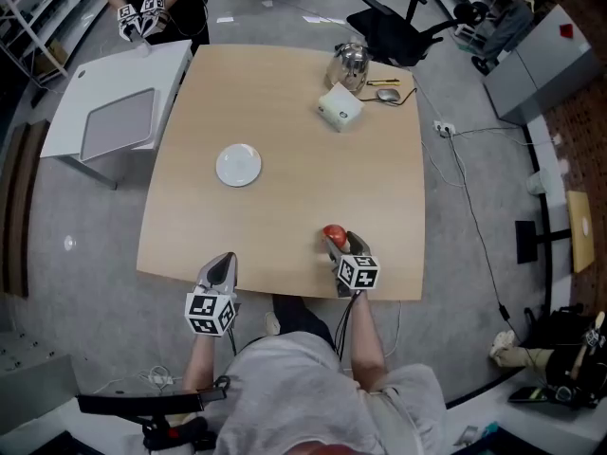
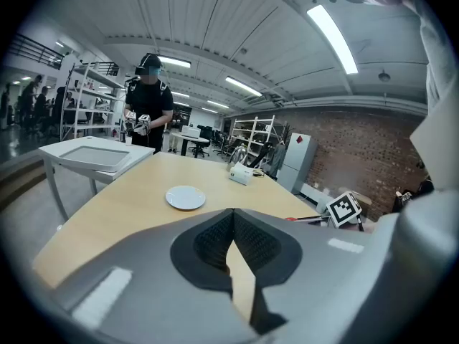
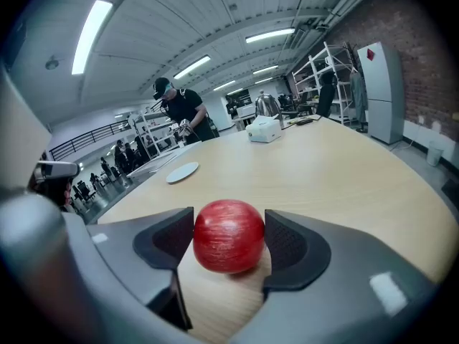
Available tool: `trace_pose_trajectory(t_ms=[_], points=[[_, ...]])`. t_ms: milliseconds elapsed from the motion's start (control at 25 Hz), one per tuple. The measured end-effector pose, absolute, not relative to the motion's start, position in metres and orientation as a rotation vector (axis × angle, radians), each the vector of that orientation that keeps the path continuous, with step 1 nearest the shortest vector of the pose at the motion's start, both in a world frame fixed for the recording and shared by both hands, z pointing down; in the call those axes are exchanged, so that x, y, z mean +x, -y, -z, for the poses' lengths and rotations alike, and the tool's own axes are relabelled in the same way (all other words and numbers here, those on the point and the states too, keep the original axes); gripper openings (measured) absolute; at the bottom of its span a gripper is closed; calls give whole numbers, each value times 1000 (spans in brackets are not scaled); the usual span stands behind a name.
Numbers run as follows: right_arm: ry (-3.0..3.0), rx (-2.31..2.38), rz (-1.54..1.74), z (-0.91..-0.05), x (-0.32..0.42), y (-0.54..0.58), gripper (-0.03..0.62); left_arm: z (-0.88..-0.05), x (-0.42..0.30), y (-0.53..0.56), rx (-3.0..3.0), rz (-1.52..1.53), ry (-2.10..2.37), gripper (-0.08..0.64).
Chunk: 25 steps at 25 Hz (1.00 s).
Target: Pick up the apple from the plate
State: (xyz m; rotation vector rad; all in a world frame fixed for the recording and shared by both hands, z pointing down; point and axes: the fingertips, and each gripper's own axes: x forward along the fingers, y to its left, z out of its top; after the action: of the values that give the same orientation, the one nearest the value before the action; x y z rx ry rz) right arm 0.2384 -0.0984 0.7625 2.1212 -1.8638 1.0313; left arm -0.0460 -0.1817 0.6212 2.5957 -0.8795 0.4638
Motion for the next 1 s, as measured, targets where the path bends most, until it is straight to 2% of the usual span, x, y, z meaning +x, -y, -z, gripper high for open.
trace_pose_trajectory(t_ms=[1000], points=[[1705, 2293, -988, -754, 279, 70, 316, -623, -34, 175, 2618, -453, 836, 20]])
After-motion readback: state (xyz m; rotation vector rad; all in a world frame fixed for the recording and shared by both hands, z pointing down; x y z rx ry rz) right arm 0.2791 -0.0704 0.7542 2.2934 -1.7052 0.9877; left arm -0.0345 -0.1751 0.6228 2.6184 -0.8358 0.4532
